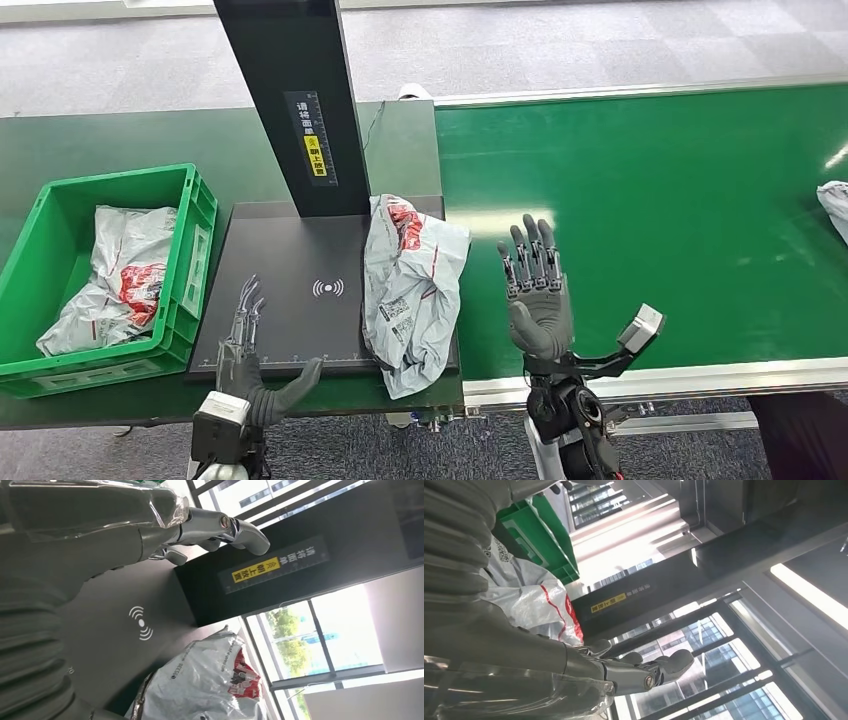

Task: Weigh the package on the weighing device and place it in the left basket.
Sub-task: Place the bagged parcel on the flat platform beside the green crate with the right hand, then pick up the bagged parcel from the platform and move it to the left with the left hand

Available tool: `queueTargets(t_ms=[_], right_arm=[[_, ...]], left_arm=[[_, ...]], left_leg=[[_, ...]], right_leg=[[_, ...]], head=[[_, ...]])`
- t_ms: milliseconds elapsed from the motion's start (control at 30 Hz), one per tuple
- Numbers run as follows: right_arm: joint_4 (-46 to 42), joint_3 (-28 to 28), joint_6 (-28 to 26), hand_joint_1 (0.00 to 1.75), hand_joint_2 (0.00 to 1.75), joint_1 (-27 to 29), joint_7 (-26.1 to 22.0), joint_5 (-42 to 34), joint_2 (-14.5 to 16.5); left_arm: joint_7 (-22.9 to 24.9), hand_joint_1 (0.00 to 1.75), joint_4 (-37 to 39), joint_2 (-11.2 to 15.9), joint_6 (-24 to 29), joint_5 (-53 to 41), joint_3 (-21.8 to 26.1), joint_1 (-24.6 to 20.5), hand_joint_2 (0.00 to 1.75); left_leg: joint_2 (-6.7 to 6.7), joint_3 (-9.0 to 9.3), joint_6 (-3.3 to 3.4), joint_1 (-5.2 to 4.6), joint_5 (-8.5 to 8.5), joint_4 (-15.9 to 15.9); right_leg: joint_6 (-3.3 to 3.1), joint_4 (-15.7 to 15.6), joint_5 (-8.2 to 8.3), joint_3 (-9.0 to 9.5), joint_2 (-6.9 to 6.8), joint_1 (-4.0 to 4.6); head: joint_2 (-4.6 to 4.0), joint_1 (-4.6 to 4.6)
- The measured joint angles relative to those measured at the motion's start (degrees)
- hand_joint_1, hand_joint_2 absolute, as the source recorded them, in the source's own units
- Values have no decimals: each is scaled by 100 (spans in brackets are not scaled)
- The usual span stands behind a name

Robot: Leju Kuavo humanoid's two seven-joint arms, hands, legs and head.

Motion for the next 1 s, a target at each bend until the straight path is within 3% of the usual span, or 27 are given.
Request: queueTargets(t_ms=[400, 533, 733, 833, 900, 1000], right_arm=[[-308, -354, 45, 0, 175, 226, 188, -57, 61], [-346, -501, 36, 0, 175, 294, 243, 9, 106], [-599, -561, -442, 0, 175, 398, 126, 731, 245], [-615, -561, -483, 0, 175, 399, 111, 775, 263], [-627, -559, -525, 0, 175, 389, 97, 790, 307], [-638, -557, -536, 0, 175, 338, 81, 737, 394]], left_arm=[[28, 0, -272, -2, 8, -94, 63, 58, 175], [73, 0, -456, -4, 270, -298, 100, 99, 175], [852, 0, -554, -70, 594, -1883, -229, -121, 175], [968, 0, -501, -85, 622, -2100, -326, -200, 175], [1203, 0, 50, -119, 758, -2451, -715, -585, 175], [1778, 0, 2248, -172, 1069, -3204, -1871, -1898, 175]], left_leg=[[-1, 2, 0, 0, 1, 0], [-1, 3, 0, 0, 0, 0], [-4, 5, 1, -1, 2, 0], [-5, 5, 2, -1, 3, 1], [-3, 10, 4, -3, 4, 1], [8, 24, 6, -6, 6, 4]], right_leg=[[0, 0, 0, 3, 0, 0], [0, 0, 0, 1, 0, 0], [0, -1, 0, 1, -2, 0], [0, -1, 0, 1, -3, -1], [0, -1, 3, 6, -3, -3], [-2, -1, 10, 15, 3, -5]], head=[[0, 1], [0, 0], [0, 0], [0, 0], [0, -1], [0, -4]])
